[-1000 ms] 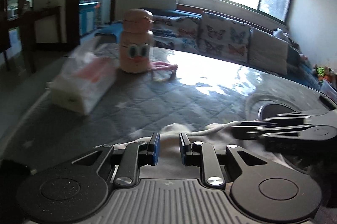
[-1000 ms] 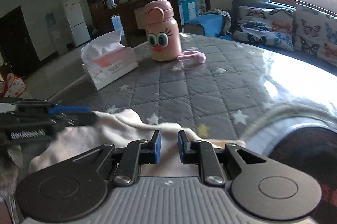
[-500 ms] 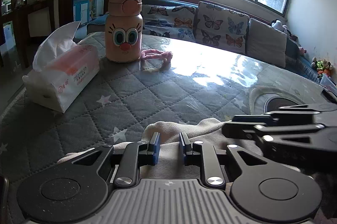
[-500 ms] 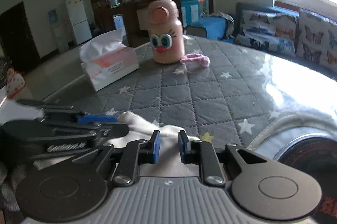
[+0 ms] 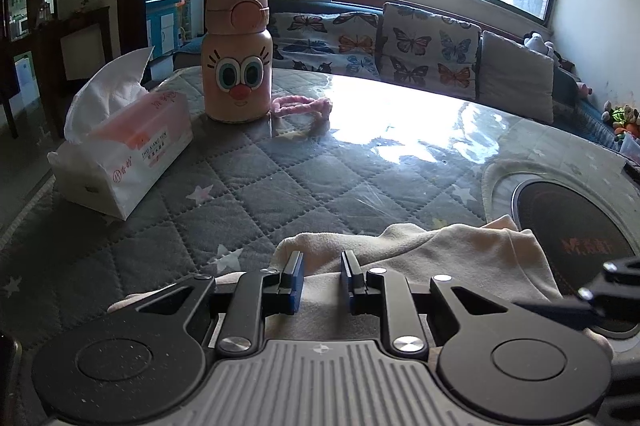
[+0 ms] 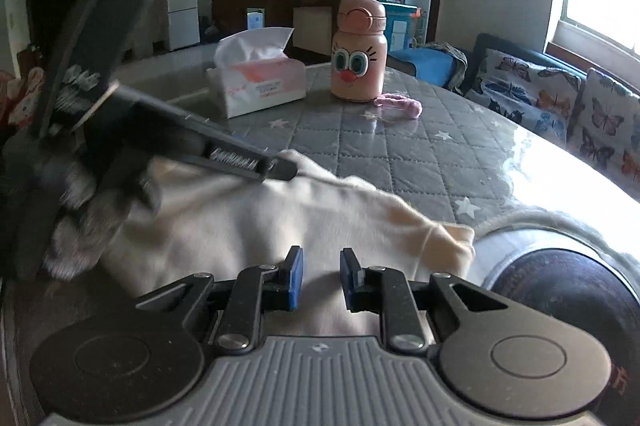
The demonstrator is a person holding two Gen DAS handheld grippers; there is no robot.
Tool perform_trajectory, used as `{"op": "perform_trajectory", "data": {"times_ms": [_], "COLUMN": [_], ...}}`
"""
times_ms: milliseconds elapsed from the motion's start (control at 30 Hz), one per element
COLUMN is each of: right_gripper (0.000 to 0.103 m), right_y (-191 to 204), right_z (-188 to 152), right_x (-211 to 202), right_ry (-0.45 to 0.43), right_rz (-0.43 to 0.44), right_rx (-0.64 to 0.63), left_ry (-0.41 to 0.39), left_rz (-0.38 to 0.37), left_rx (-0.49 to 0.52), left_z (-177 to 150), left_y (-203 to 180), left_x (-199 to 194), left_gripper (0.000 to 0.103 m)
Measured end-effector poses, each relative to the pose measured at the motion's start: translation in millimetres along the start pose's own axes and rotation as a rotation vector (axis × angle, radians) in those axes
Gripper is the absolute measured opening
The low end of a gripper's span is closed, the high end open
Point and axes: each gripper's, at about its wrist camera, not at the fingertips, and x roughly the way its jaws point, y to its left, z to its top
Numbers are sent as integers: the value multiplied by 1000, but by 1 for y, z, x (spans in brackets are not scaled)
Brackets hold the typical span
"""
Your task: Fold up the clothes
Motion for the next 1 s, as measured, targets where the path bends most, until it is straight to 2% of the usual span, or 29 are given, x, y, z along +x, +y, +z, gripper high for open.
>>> {"op": "perform_trajectory", "data": {"times_ms": [167,367,433,500,567,800,1000], "right_gripper": [19,20,20,21,21,21,21], "right_y": [0,-13,-17,-21,-23,-28,-26], "right_z": [-10,-25,-27,-28,-30,-35,-43], "right_x": [-16,-28,-37,-44,-45,-60,-51], "right_ry": [-4,19,8,-2,6,-44,-18], "right_rz": [-1,-20,-27,-32,-43,-54,-58], "right_rx": [5,77,98,115,119,174,163], "left_ry": [0,1,0,-7,-22,-47,-41], "left_rz": [8,15,17,17,6,4,42], "left_rx": [-2,1,3,7,17,12,-11], "left_z": [0,1,1,0,-4,-40,-70], "left_y": [0,-1,-2,-4,-5,3,14], "left_x": [1,-1,-4,-12,-22,-73,-101], "left_gripper": [23,23,25,31,31,31,31]}}
